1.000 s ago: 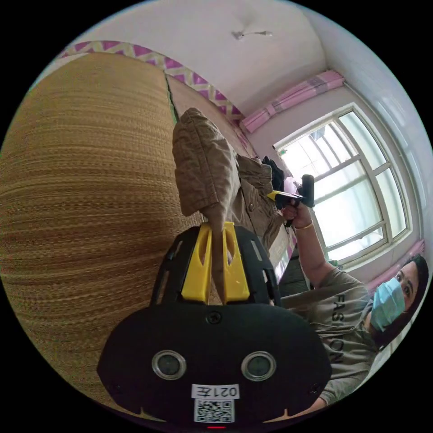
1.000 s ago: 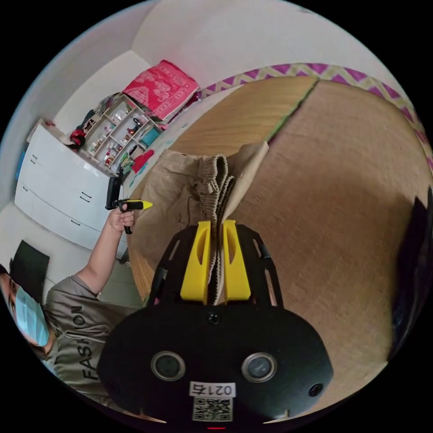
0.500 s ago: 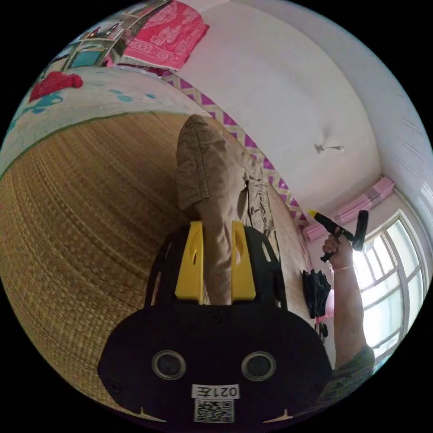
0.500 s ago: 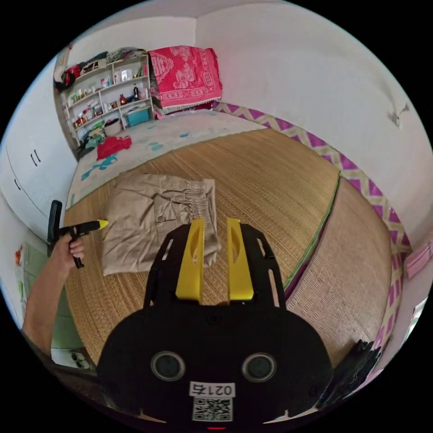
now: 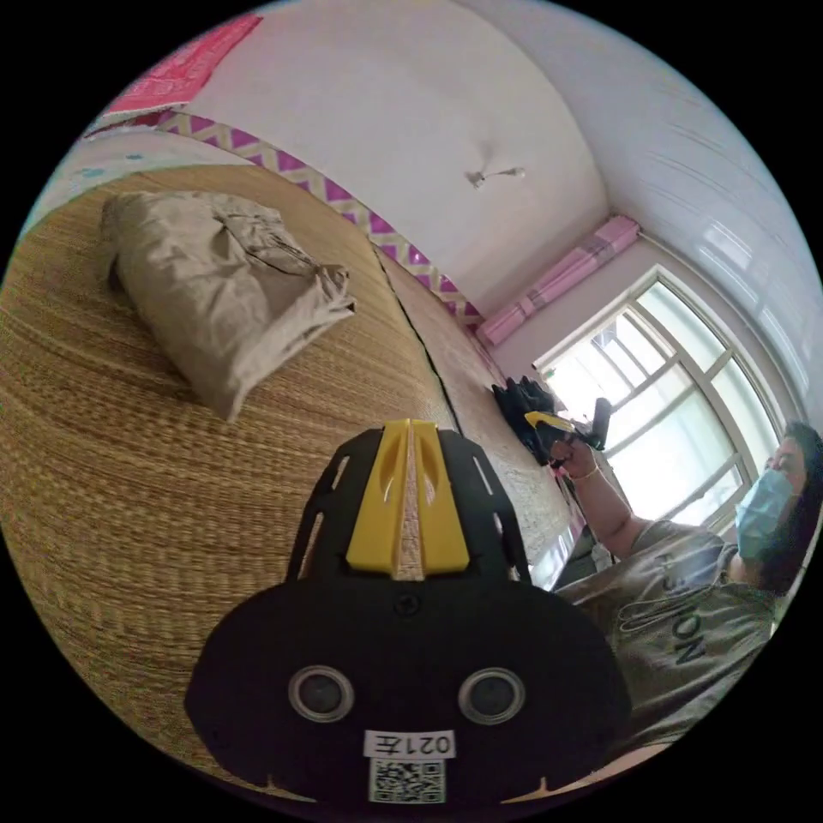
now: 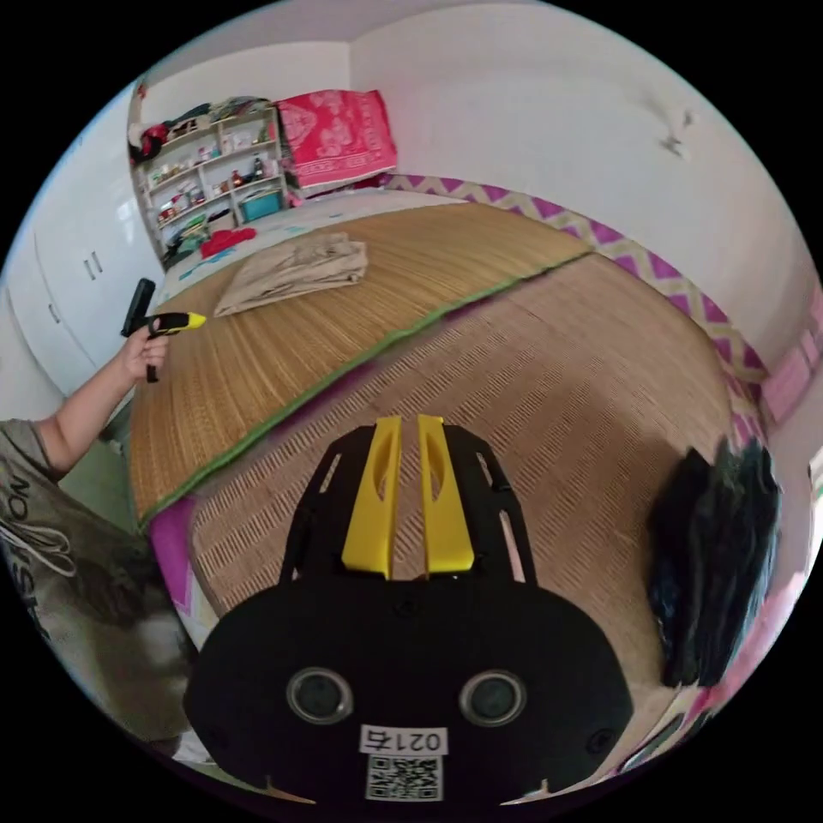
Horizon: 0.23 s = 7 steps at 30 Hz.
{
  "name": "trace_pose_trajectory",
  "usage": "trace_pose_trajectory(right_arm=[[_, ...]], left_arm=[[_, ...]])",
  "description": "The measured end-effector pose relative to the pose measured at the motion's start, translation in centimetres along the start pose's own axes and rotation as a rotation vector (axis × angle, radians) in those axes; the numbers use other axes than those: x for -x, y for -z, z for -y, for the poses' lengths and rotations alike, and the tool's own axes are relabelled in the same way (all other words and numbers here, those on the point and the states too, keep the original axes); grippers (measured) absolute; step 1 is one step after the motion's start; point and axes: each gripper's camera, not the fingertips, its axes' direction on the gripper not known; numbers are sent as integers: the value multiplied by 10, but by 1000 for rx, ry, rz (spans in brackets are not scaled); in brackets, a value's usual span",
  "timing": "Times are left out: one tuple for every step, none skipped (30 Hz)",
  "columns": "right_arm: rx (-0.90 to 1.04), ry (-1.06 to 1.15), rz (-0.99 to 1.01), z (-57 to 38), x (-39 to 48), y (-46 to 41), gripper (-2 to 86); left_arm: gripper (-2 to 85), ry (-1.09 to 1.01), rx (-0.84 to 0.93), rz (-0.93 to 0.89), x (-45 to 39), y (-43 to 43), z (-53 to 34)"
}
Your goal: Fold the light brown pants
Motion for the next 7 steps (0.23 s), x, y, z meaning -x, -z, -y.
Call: trace_pose_trajectory(right_arm=[[-24, -44, -87, -30, -15, 21, 50], [-50, -101, -176, -59, -31, 42, 57], [-56, -129, -218, -71, -40, 52, 60], [-64, -170, -306, -93, -57, 70, 71], [-87, -184, -403, -111, -71, 86, 81], [-97, -181, -456, -119, -78, 93, 86], [-113, -160, -545, -132, -89, 104, 95]], left_arm=[[-9, -25, 2, -21, -28, -26, -11], [-9, -37, 0, -37, -42, -39, -15], [-9, -55, 9, -74, -66, -67, -23], [-10, -63, 22, -108, -88, -93, -28], [-10, -63, 24, -124, -96, -104, -30], [-10, -55, 35, -172, -112, -126, -31], [-10, -72, 46, -226, -128, -144, -30]])
